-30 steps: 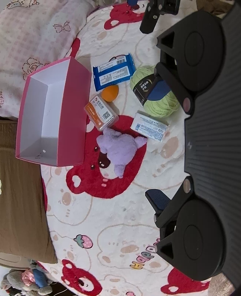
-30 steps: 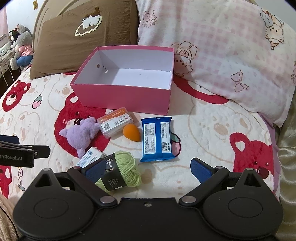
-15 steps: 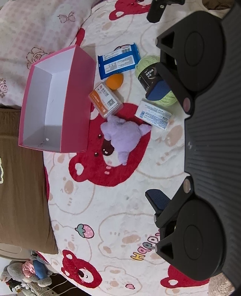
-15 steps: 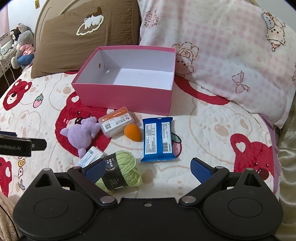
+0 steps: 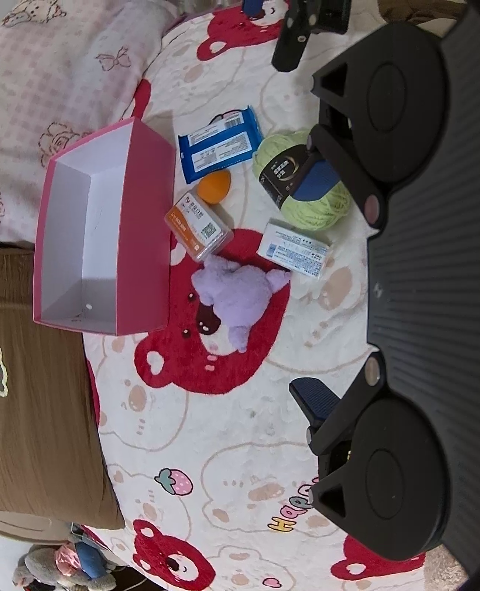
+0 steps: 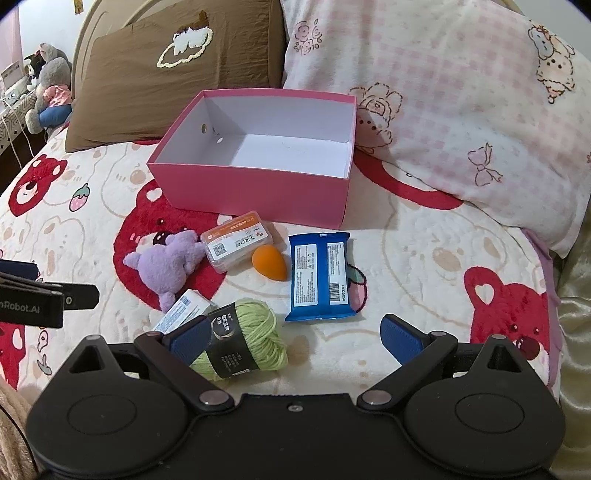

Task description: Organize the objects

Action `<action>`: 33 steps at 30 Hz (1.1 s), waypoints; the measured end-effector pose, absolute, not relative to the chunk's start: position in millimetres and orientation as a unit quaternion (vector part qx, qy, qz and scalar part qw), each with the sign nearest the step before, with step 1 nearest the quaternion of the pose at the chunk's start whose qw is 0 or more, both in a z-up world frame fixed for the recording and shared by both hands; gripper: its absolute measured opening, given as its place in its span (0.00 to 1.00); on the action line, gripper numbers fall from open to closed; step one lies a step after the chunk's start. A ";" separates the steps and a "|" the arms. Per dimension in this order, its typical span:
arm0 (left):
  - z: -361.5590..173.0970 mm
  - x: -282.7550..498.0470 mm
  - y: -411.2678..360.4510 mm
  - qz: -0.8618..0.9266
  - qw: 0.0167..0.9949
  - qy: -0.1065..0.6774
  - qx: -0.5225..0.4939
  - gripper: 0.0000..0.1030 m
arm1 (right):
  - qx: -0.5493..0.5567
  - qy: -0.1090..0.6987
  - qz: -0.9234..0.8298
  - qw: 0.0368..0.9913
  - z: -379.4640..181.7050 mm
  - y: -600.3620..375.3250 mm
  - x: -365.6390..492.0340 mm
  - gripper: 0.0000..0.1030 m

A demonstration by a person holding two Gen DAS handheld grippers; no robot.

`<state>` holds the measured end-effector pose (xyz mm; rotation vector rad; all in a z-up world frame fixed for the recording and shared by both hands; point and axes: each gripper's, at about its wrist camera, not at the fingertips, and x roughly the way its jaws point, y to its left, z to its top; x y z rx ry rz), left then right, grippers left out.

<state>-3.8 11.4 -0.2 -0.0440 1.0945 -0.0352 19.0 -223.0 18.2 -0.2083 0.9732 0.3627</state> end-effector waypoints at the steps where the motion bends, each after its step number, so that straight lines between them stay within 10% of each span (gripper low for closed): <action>1: 0.3 -4.2 11.4 -0.017 0.853 0.521 -0.022 1.00 | -0.099 0.464 0.173 0.863 18.3 -223.0 18.9 0.97; 33: 7.0 -7.8 8.9 -0.022 0.856 0.515 -0.039 1.00 | -0.103 0.460 0.178 0.864 18.5 -222.5 17.8 0.97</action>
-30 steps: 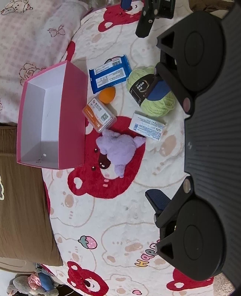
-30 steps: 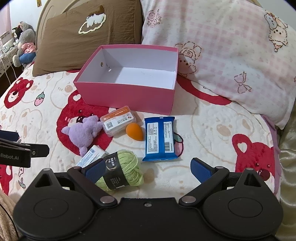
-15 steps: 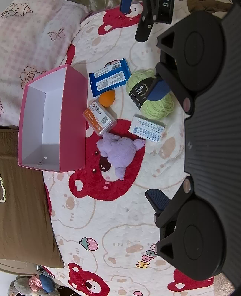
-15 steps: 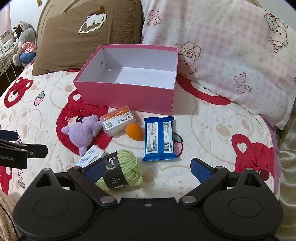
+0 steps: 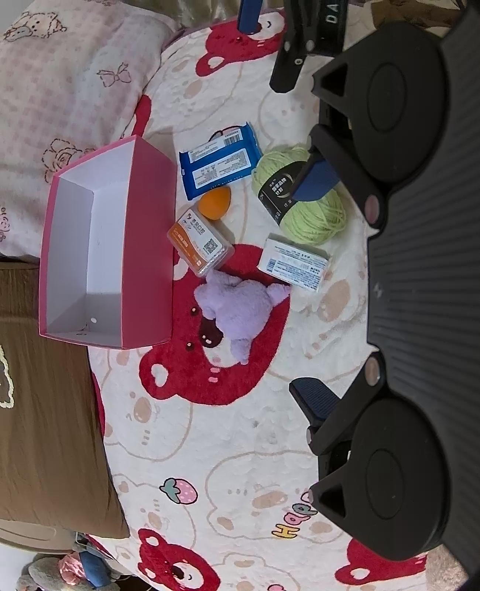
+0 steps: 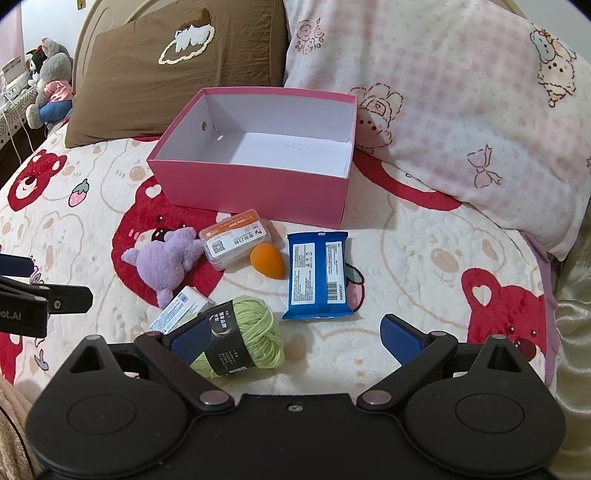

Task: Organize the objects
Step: 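Move the left tool to the green yarn skein and close on it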

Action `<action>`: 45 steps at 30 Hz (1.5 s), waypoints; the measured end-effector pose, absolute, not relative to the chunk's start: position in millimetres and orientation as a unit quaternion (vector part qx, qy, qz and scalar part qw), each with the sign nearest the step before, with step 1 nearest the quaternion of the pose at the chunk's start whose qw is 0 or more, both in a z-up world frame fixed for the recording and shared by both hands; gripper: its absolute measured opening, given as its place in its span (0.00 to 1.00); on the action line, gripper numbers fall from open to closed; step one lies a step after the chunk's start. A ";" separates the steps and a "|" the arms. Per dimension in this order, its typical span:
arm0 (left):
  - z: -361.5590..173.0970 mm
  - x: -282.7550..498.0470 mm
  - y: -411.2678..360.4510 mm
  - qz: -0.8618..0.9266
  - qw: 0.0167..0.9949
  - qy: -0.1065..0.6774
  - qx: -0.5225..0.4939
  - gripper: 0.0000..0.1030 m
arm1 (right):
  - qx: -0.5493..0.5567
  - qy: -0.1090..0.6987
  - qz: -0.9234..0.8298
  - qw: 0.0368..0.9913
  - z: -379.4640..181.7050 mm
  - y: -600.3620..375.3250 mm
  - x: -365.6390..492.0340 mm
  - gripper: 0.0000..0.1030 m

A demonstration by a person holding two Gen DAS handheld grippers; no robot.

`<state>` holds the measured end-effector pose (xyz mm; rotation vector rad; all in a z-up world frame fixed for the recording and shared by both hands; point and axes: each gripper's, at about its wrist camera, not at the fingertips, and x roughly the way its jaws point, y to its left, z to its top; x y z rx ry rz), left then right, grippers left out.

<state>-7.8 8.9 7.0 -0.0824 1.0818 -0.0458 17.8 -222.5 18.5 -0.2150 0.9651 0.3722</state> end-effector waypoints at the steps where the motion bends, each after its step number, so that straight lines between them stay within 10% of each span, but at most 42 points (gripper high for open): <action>1: 5.5 -7.5 9.4 -0.022 0.856 0.515 -0.045 1.00 | -0.105 0.454 0.185 0.865 19.0 -223.1 17.1 0.97; 24: -87.6 9.8 -34.2 -0.066 0.833 0.530 -0.144 0.97 | -0.224 0.406 0.377 0.802 -45.3 -222.9 23.9 0.97; 45: -125.2 16.0 -23.0 -0.066 0.811 0.530 -0.240 0.57 | -0.194 0.443 0.418 0.769 -102.7 -207.0 50.8 0.96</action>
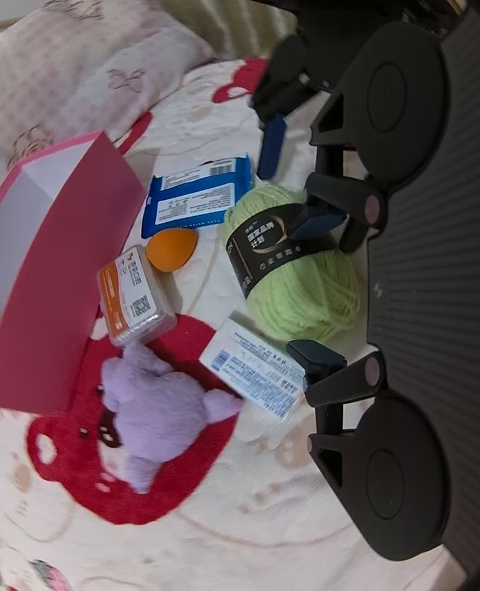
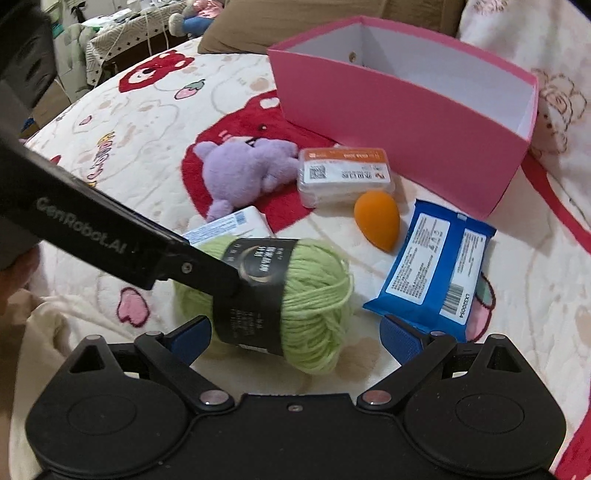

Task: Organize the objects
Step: 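Move the left tool to the green yarn skein and close on it, then lift the yarn skein with the left tool and carry it into the pink box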

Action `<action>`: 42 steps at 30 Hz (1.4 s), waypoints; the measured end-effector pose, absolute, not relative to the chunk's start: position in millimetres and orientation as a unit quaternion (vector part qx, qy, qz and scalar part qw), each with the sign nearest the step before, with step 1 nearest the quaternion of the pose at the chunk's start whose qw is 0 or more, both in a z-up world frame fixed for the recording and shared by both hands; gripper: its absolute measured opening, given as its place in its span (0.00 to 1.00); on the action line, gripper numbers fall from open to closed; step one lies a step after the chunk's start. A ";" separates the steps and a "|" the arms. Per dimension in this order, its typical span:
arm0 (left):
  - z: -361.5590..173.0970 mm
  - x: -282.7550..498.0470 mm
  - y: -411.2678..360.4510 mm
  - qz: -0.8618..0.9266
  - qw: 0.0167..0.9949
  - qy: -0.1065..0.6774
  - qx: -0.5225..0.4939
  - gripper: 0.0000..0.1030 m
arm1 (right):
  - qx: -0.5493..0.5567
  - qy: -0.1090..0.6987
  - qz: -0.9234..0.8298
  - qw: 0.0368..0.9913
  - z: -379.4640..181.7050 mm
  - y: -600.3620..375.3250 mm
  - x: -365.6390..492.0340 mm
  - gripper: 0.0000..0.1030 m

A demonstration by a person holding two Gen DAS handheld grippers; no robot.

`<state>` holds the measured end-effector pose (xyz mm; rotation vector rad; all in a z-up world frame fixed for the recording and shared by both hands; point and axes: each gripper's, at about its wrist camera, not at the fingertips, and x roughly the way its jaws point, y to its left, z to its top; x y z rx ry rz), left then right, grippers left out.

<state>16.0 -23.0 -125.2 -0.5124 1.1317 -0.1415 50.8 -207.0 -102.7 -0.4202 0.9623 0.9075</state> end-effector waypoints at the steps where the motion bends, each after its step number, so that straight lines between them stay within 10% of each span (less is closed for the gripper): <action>1: -129.1 16.6 -22.3 -0.067 0.805 0.532 -0.255 0.57 | -0.188 0.445 0.420 0.768 -104.6 -207.2 51.4 0.96; 42: -91.8 2.8 -51.0 -0.095 0.883 0.428 -0.168 0.47 | -0.087 0.390 0.343 0.850 -105.6 -194.4 28.4 0.83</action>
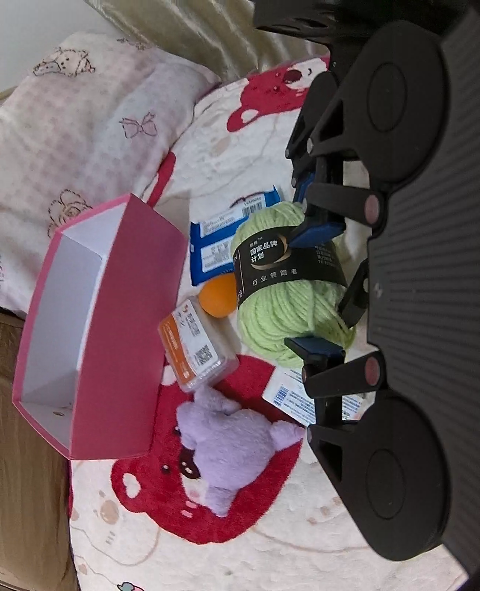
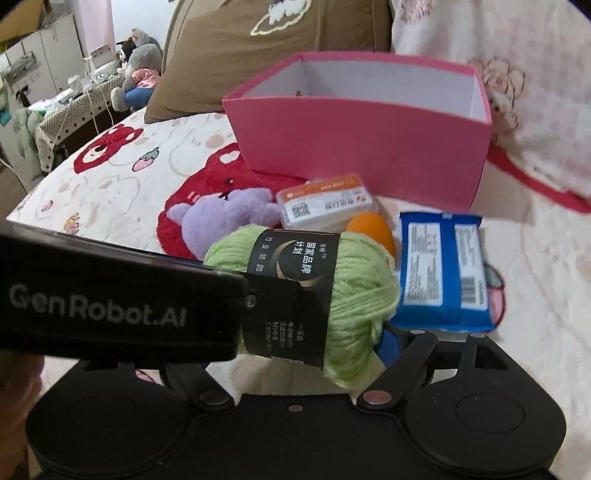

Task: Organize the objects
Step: 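Lift the yarn skein with the left tool and carry it into the pink box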

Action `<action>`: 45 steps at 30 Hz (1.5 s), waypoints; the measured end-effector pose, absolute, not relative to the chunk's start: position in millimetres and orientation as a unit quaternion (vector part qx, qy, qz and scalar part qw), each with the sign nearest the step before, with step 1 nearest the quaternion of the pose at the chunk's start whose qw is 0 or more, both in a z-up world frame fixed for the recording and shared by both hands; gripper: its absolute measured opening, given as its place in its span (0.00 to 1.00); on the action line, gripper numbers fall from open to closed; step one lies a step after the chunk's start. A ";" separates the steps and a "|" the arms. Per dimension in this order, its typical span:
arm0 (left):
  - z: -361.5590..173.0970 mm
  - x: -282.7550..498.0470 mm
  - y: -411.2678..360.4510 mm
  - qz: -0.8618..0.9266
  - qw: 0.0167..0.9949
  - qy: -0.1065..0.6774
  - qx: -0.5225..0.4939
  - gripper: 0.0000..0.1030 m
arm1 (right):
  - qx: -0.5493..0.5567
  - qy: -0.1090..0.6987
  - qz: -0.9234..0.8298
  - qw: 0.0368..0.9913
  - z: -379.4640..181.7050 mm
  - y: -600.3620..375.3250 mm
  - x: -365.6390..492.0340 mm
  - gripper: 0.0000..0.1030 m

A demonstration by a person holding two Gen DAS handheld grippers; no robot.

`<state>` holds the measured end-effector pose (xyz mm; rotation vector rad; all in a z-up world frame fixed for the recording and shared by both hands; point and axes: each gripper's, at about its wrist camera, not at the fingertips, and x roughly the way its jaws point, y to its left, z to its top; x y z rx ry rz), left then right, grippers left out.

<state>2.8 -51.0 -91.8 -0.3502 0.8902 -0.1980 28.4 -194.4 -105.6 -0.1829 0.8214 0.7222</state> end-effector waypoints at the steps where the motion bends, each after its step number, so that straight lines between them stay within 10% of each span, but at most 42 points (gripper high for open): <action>1: -89.6 3.2 -50.3 -0.098 0.882 0.429 -0.169 0.48 | -0.083 0.387 0.344 0.851 -103.6 -195.9 28.0 0.83; 45: 1.9 -0.4 -69.5 -0.116 0.899 0.400 -0.138 0.50 | -0.091 0.335 0.397 0.850 -10.4 -225.9 33.8 0.86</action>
